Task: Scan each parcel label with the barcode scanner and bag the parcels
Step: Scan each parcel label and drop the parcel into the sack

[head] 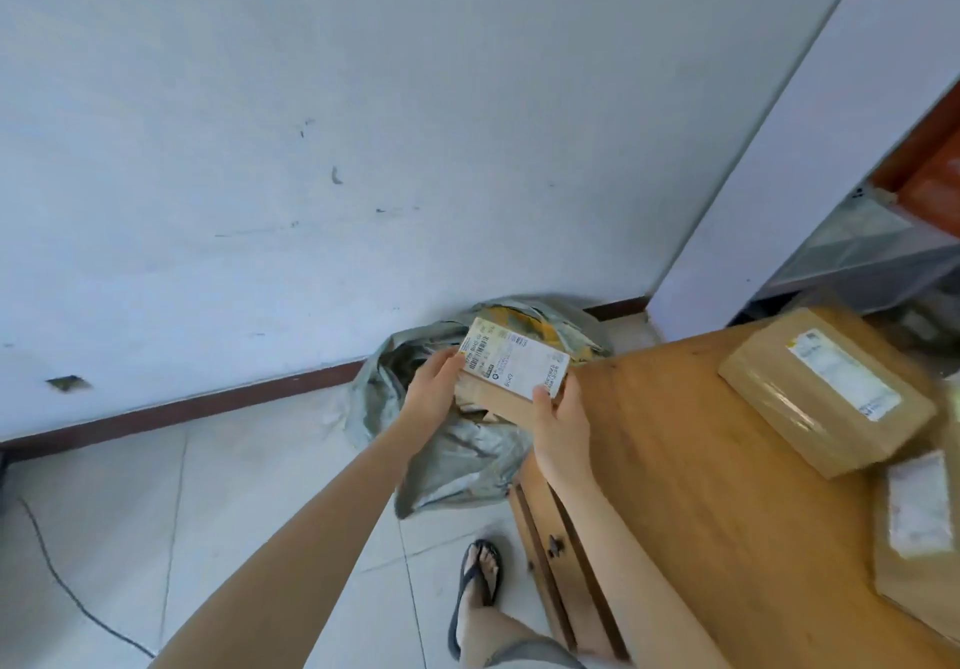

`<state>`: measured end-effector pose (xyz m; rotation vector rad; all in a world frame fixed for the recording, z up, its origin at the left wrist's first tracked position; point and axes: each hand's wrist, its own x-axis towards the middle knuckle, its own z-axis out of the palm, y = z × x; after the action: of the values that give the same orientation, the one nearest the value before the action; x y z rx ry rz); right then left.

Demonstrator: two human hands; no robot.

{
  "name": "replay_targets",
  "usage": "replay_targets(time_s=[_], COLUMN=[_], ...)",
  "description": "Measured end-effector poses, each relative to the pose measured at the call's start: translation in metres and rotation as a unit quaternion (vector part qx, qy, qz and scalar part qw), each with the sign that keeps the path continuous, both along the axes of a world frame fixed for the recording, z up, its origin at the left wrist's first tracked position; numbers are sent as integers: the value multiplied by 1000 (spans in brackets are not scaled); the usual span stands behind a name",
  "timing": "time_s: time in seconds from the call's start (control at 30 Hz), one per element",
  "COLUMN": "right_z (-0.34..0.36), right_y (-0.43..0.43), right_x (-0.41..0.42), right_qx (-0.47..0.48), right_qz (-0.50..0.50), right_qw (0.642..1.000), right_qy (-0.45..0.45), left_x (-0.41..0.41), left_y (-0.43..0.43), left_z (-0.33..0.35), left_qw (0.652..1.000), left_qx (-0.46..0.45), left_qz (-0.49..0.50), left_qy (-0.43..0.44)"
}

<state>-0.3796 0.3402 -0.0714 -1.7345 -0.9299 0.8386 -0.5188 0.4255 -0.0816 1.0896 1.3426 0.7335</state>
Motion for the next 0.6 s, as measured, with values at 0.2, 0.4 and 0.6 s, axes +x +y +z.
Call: replay_targets(time_s=[0.2, 0.4, 0.6], right_z=[-18, -34, -48], right_y=[124, 214, 263], right_x=[16, 26, 20], right_qx=[-44, -99, -201], right_qz=[64, 113, 44], right_qw=[997, 988, 977], right_qy=[-5, -21, -59], left_x=[2, -2, -19], left_y=[109, 196, 280], left_z=[1, -10, -34], left_qw=[999, 995, 971], left_qx=[-25, -66, -58], left_qz=[3, -14, -107], left_qy=[40, 78, 206])
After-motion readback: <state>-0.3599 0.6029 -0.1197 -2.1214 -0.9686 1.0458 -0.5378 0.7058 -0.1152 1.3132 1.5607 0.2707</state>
